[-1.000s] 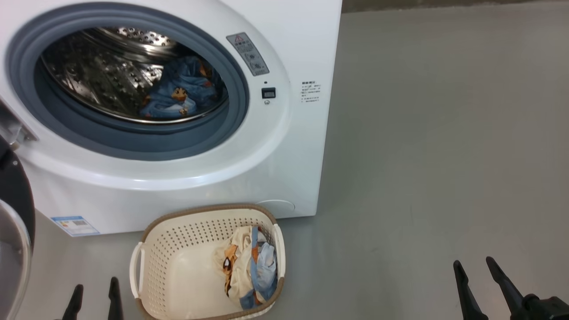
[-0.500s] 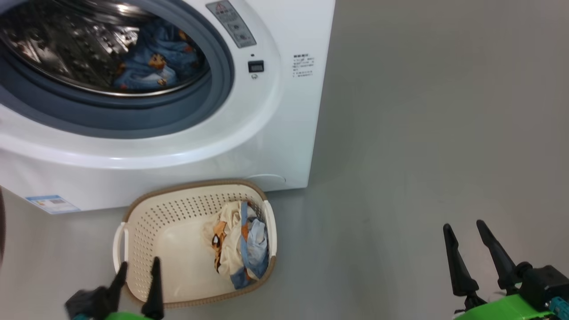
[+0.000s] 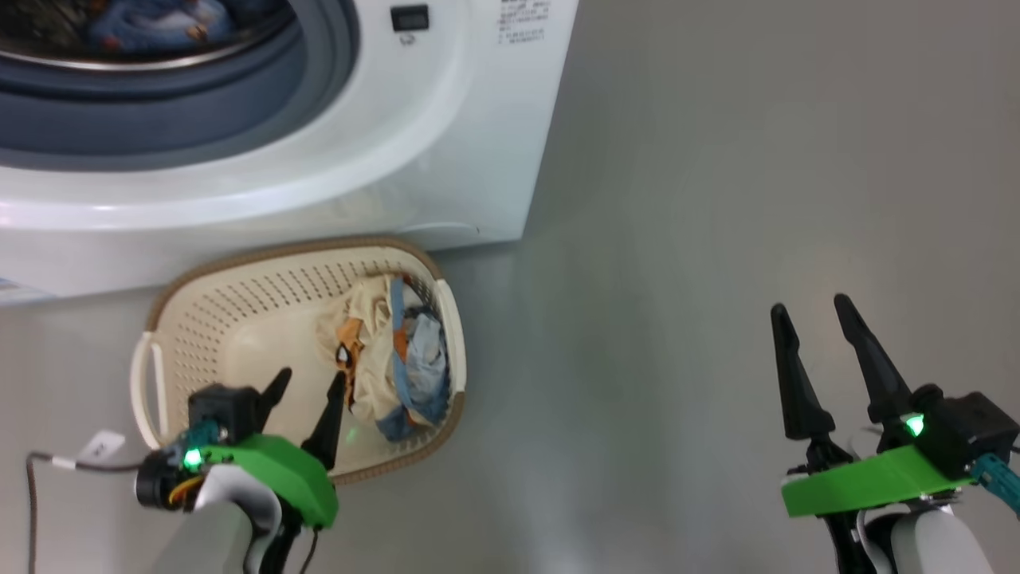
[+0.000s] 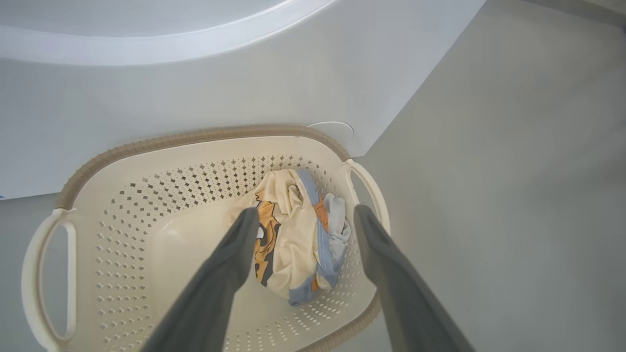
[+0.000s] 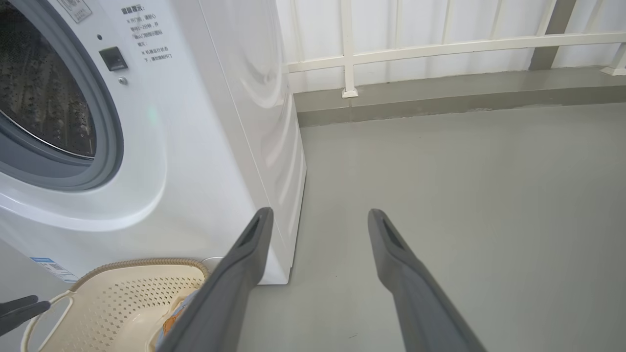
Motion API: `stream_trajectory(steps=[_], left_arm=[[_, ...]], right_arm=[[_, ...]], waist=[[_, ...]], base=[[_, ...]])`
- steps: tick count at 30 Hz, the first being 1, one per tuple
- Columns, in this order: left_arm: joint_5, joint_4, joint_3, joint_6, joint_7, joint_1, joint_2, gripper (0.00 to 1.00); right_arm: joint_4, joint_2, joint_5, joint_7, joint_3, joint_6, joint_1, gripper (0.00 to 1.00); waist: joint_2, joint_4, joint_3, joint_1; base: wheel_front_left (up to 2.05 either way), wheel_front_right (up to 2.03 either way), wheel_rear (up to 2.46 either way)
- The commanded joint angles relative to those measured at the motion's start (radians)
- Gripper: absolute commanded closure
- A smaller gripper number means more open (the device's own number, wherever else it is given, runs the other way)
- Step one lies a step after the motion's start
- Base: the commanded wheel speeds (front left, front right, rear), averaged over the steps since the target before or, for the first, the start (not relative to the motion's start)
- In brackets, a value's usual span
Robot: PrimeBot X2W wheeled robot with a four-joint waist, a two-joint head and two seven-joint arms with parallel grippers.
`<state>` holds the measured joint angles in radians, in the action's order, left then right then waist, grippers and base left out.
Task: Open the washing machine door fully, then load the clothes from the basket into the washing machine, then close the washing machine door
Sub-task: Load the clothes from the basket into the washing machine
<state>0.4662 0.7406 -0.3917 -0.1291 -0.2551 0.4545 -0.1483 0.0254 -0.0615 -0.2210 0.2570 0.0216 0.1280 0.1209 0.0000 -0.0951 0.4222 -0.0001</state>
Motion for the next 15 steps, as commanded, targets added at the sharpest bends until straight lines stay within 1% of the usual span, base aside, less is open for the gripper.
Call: stream_trajectory(steps=[1,8,15], left_arm=[[0.011,0.002,0.014,-0.002,-0.007,0.029,-0.033,0.00],[0.100,0.132,-0.128,-0.002,-0.007,0.173,-0.071,0.00],[0.211,0.192,-0.286,-0.002,-0.007,0.292,-0.103,0.00]], right_arm=[[-0.028,0.001,0.009,0.005,-0.027,0.003,0.018,0.00],[-0.033,0.009,0.010,0.005,-0.050,0.003,0.077,0.00],[-0.048,0.011,0.002,0.005,-0.073,0.003,0.119,0.00]], waist=[[0.0000,-0.032,0.088,0.0001],[0.0000,-0.062,0.194,0.0001],[0.0000,-0.087,0.288,0.0001]], base=[[0.00,0.00,0.00],[0.00,0.00,0.00],[0.00,0.00,0.00]])
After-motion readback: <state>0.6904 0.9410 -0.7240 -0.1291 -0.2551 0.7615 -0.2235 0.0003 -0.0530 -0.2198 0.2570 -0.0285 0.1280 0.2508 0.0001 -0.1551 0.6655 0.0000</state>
